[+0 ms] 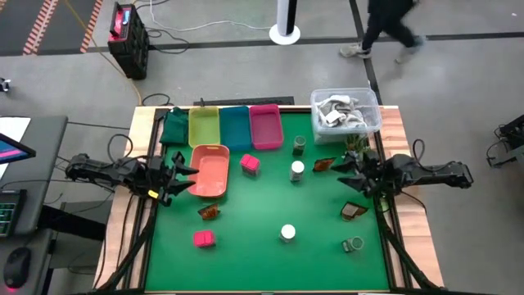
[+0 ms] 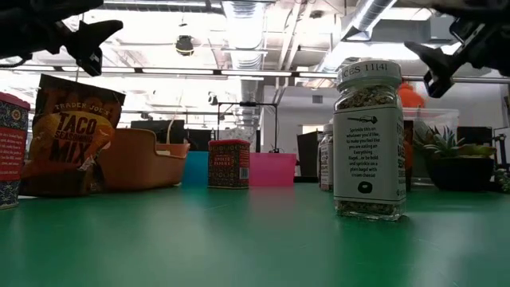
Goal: Sort spices by type
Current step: Put the top white seasoning bottle into the red bin
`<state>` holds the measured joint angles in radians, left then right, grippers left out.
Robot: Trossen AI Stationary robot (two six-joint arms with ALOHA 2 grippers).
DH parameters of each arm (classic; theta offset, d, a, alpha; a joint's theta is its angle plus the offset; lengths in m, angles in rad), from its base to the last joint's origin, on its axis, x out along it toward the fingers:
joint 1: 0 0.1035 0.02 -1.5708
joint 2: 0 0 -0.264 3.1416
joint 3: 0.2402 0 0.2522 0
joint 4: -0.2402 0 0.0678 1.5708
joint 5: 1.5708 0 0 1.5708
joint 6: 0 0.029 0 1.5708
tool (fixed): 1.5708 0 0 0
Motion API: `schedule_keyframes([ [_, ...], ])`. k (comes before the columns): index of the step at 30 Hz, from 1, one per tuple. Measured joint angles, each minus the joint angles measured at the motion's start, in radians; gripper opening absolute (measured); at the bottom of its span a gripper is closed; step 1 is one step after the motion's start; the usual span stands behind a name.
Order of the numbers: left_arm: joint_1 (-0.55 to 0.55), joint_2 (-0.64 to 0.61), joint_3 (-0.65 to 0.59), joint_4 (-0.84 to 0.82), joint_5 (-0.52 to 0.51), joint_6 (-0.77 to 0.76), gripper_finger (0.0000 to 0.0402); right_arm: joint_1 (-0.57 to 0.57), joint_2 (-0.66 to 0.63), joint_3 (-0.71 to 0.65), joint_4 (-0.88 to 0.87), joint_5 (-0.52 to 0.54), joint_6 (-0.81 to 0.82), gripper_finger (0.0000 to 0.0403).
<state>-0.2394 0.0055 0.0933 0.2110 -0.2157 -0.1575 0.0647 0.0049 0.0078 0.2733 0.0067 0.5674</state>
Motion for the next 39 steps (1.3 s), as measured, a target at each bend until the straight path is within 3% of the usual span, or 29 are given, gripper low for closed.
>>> schedule_keyframes([
  [7,0.000,0.000,0.022,-0.019,-0.043,0.064,0.0176,-0.026,0.000,0.002,-0.007,0.015,0.034,0.0292],
  [12,0.000,0.000,0.022,-0.019,-0.048,0.111,0.0176,-0.051,0.002,0.002,-0.114,0.031,0.024,0.0292],
  [16,0.000,0.007,0.046,-0.053,-0.027,0.168,0.0176,-0.054,0.004,0.003,-0.142,0.050,-0.102,0.0292],
  [19,0.001,0.045,0.121,-0.162,-0.130,0.142,0.0176,-0.053,0.044,0.045,-0.227,0.141,-0.188,0.0292],
  [22,0.001,0.116,0.207,-0.266,-0.214,0.122,0.0176,-0.052,0.130,0.101,-0.319,0.221,-0.229,0.0292],
  [30,0.001,0.306,0.355,-0.410,-0.314,0.122,0.0176,-0.029,0.484,0.260,-0.323,0.396,-0.378,0.0292],
  [39,0.001,0.380,0.356,-0.426,-0.308,0.021,0.0176,0.032,0.894,0.523,-0.329,0.420,-0.553,0.0292],
])
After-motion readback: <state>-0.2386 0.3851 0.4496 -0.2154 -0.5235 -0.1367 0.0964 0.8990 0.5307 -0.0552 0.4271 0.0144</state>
